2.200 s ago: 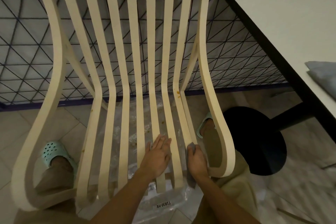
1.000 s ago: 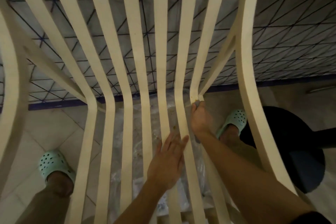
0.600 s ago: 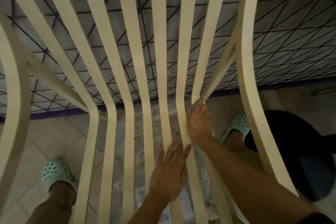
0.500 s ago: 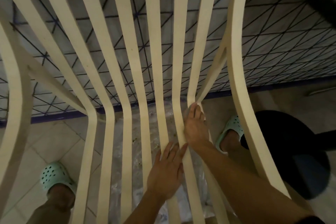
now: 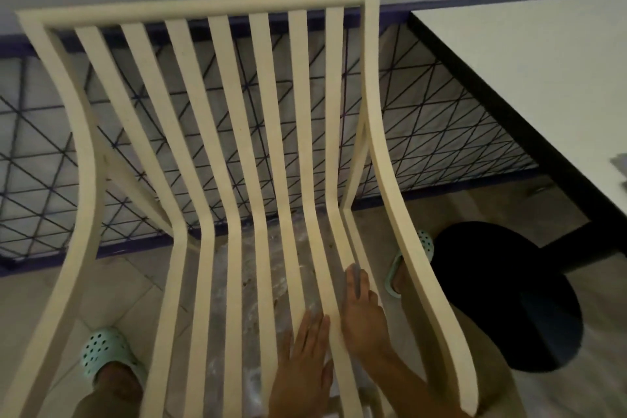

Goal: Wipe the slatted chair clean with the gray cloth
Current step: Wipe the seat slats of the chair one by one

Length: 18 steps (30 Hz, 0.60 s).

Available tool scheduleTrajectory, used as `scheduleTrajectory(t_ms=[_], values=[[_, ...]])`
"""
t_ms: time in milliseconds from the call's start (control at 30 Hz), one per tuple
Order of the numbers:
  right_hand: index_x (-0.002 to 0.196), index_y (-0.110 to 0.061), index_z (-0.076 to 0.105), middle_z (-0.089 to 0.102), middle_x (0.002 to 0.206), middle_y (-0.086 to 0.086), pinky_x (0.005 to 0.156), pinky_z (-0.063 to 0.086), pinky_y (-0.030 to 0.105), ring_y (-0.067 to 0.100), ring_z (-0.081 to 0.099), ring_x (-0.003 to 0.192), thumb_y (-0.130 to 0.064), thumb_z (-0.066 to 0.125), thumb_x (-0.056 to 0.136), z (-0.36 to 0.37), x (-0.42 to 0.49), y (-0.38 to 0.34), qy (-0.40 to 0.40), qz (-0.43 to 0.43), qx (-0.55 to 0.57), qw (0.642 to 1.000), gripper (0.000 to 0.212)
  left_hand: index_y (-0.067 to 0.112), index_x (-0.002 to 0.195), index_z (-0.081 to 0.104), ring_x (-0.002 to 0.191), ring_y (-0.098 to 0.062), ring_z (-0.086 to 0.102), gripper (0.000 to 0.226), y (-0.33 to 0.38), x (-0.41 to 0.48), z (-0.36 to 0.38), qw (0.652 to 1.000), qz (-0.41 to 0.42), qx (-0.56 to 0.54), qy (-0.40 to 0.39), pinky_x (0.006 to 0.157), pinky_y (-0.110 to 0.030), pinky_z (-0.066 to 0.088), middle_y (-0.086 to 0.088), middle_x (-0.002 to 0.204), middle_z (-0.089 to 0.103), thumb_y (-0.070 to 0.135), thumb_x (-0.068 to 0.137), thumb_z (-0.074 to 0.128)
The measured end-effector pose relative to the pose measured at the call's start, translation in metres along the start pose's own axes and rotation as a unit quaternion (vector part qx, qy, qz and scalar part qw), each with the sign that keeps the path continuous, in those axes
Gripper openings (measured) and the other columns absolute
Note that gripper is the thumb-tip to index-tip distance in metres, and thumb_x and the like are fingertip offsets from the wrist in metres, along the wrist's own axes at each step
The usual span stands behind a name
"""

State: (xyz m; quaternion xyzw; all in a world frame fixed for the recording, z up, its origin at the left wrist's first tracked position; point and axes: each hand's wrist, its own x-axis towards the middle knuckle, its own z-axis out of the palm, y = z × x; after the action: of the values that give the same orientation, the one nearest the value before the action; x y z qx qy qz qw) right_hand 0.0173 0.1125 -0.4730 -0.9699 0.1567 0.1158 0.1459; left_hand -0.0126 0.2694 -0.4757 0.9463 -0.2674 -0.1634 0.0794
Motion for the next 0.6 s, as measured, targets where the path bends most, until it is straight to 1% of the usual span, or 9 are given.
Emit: scheduleTrajectory(t_ms=[100, 200, 267, 300, 333, 400, 467, 533, 600], values=[[0.154, -0.019, -0.018, -0.01, 0.163, 0.01, 0.105, 0.042, 0.033, 0.026, 0.027, 0.144, -0.027, 0.046, 0.098, 0.0, -0.036, 0.004, -0.002, 0.007, 0.008, 1.0, 0.085, 0.017, 0.145, 0.039, 0.147, -0.019, 0.012, 0.069, 0.005, -0.018, 0.002, 1.0, 0.003, 0.013, -0.005, 0.11, -0.046, 0.013, -0.001, 0.153, 0.037, 0.052, 0.085, 0.042], [0.154, -0.018, -0.016, -0.005, 0.163, 0.011, 0.103, 0.042, 0.031, 0.024, 0.028, 0.142, -0.026, 0.041, 0.1, 0.005, -0.068, 0.01, 0.012, 0.015, -0.003, 1.0, 0.079, 0.017, 0.148, 0.033, 0.146, -0.017, 0.012, 0.069, 0.006, -0.027, 0.001, 1.0, 0.01, 0.012, 0.012, 0.112, -0.042, 0.012, 0.0, 0.151, 0.039, 0.05, 0.087, 0.039], [0.153, -0.015, -0.019, -0.008, 0.163, 0.011, 0.108, 0.038, 0.033, 0.026, 0.02, 0.146, -0.024, 0.039, 0.099, 0.014, -0.083, 0.015, 0.001, 0.008, -0.01, 1.0, 0.08, 0.02, 0.153, 0.021, 0.146, -0.017, 0.012, 0.073, 0.004, -0.027, -0.003, 1.0, 0.011, 0.0, 0.005, 0.115, -0.041, 0.022, 0.004, 0.15, 0.041, 0.05, 0.088, 0.039], [0.153, -0.014, -0.02, -0.009, 0.163, 0.011, 0.11, 0.036, 0.035, 0.027, 0.016, 0.148, -0.024, 0.038, 0.099, 0.019, -0.089, 0.019, -0.004, 0.004, -0.01, 1.0, 0.079, 0.021, 0.154, 0.013, 0.145, -0.017, 0.014, 0.075, 0.003, -0.026, -0.004, 1.0, 0.005, -0.006, 0.003, 0.112, -0.04, 0.03, 0.006, 0.149, 0.042, 0.05, 0.089, 0.039], [0.153, -0.014, -0.019, -0.011, 0.163, 0.011, 0.112, 0.034, 0.036, 0.028, 0.014, 0.148, -0.025, 0.037, 0.1, 0.021, -0.094, 0.021, -0.006, 0.004, -0.011, 1.0, 0.078, 0.023, 0.154, 0.008, 0.144, -0.015, 0.016, 0.076, 0.003, -0.026, -0.006, 1.0, 0.0, -0.014, -0.006, 0.11, -0.04, 0.032, 0.008, 0.149, 0.042, 0.05, 0.09, 0.038], [0.154, -0.015, -0.016, -0.017, 0.162, 0.01, 0.113, 0.033, 0.038, 0.028, 0.012, 0.149, -0.03, 0.026, 0.101, 0.023, -0.097, 0.022, -0.007, 0.0, -0.007, 1.0, 0.069, 0.027, 0.153, 0.005, 0.146, -0.01, 0.008, 0.066, -0.003, -0.027, -0.008, 0.999, -0.01, -0.025, -0.032, 0.117, -0.037, 0.016, 0.009, 0.155, 0.033, 0.048, 0.096, 0.032], [0.154, -0.019, -0.016, -0.012, 0.164, 0.004, 0.113, 0.033, 0.037, 0.025, 0.018, 0.148, -0.042, 0.016, 0.102, 0.018, -0.096, 0.019, 0.002, 0.025, 0.023, 0.999, 0.065, 0.03, 0.152, 0.002, 0.144, -0.005, -0.013, 0.057, -0.01, -0.024, -0.008, 0.999, 0.001, -0.034, -0.023, 0.114, -0.032, -0.007, 0.01, 0.161, 0.009, 0.052, 0.1, 0.009], [0.154, -0.022, -0.015, -0.002, 0.164, 0.003, 0.113, 0.034, 0.036, 0.023, 0.024, 0.145, -0.049, 0.016, 0.103, 0.014, -0.09, 0.017, 0.007, 0.044, 0.04, 0.998, 0.066, 0.032, 0.153, 0.0, 0.142, -0.003, -0.023, 0.07, -0.016, -0.02, -0.008, 0.998, 0.009, -0.058, 0.011, 0.112, -0.029, -0.015, 0.012, 0.16, -0.01, 0.06, 0.09, -0.014], [0.153, -0.021, -0.019, 0.0, 0.164, 0.006, 0.112, 0.035, 0.037, 0.024, 0.024, 0.145, -0.046, 0.022, 0.103, 0.013, -0.078, 0.015, 0.019, 0.035, 0.027, 0.999, 0.069, 0.034, 0.152, -0.006, 0.142, -0.006, -0.027, 0.075, -0.022, -0.012, -0.015, 0.999, -0.003, -0.052, 0.013, 0.115, -0.032, -0.014, 0.014, 0.157, -0.023, 0.062, 0.084, -0.021]])
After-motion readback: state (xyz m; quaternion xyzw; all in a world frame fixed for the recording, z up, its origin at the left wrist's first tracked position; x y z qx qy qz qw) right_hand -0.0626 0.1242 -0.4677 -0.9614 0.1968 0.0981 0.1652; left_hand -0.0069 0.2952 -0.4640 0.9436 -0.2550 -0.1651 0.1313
